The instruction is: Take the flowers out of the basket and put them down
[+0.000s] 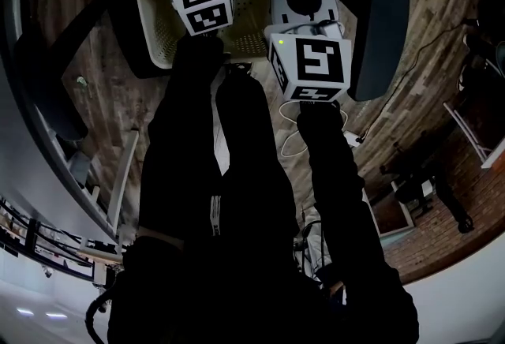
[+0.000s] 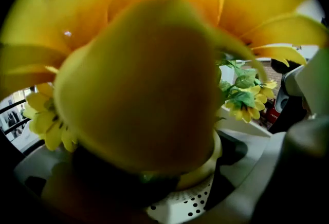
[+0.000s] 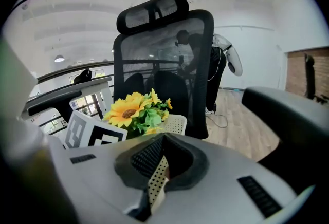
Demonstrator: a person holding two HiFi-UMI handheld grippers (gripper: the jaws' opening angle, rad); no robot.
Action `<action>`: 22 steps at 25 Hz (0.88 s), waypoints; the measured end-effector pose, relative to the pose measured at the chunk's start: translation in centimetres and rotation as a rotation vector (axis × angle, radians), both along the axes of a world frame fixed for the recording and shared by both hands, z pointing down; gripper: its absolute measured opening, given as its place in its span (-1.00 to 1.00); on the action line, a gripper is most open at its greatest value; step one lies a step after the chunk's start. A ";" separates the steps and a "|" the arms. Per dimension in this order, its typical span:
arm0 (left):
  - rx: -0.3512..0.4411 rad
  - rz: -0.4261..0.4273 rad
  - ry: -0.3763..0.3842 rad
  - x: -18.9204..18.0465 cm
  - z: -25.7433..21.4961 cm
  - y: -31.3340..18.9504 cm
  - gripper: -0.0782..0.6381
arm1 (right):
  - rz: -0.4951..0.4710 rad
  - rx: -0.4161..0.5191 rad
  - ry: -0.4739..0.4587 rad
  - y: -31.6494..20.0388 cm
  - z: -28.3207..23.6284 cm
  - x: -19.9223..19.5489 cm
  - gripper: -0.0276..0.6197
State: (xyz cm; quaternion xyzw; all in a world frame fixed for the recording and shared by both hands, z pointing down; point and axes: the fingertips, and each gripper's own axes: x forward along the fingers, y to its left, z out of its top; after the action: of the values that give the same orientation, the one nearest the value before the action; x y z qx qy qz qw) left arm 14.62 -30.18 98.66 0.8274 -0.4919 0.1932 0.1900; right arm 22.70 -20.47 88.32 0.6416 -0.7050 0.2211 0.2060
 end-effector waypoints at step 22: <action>0.036 -0.203 0.047 -9.4 -36.3 6.7 0.73 | -0.050 0.195 -0.034 2.4 -31.3 -5.3 -0.88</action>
State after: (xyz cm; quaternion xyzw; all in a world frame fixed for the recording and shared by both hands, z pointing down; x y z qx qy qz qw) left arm 5.25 -23.49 62.34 0.7808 -0.5722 0.1447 0.2052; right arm 17.40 -18.03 57.05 0.6369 -0.7425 0.1569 0.1362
